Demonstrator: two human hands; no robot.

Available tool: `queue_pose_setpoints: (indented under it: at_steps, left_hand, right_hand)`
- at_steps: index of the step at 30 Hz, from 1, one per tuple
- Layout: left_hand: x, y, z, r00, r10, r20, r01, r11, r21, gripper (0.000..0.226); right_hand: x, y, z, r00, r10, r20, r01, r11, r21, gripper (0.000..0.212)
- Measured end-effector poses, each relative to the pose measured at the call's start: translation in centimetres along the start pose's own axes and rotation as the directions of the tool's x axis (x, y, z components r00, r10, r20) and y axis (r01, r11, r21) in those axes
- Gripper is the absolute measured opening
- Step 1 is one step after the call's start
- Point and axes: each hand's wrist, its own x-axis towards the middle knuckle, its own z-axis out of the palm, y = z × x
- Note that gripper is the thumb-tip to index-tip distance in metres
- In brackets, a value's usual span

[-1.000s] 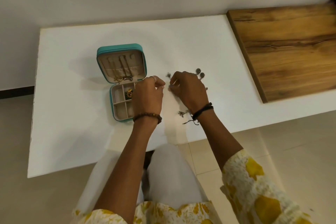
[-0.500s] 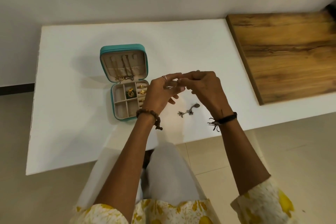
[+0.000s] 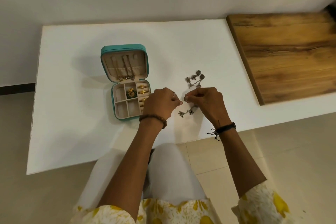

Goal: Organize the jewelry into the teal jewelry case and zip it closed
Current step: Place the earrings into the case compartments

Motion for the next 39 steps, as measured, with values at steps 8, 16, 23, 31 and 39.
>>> queue_pose_setpoints:
  at_steps: [8, 16, 23, 31, 39]
  left_hand:
    - [-0.2, 0.4, 0.5, 0.997, -0.052, -0.057, 0.062, 0.977, 0.204, 0.024]
    - [-0.1, 0.5, 0.5, 0.998, -0.006, -0.066, 0.021, 0.972, 0.235, 0.035]
    - [-0.3, 2.8, 1.1, 0.969, 0.013, -0.247, -0.041, 0.993, -0.111, 0.008]
    - [3.1, 4.6, 2.6, 0.973, 0.084, -0.213, -0.108, 0.989, -0.106, 0.009]
    - [5.2, 4.7, 2.6, 0.976, 0.196, -0.090, -0.186, 0.977, 0.108, 0.016]
  right_hand:
    - [0.0, 1.0, 0.6, 0.997, -0.076, -0.020, 0.072, 0.988, -0.138, 0.009]
    - [-0.6, 0.9, 0.2, 0.995, -0.074, -0.062, 0.068, 0.993, -0.095, 0.011]
    - [-1.6, 1.6, -2.3, 0.926, 0.189, -0.326, -0.053, 0.922, 0.383, 0.009]
    - [-0.6, 3.8, -1.1, 0.847, 0.275, -0.454, -0.081, 0.912, 0.402, 0.010]
    - [0.3, 4.2, -0.3, 0.882, 0.174, -0.437, -0.079, 0.971, 0.227, 0.014]
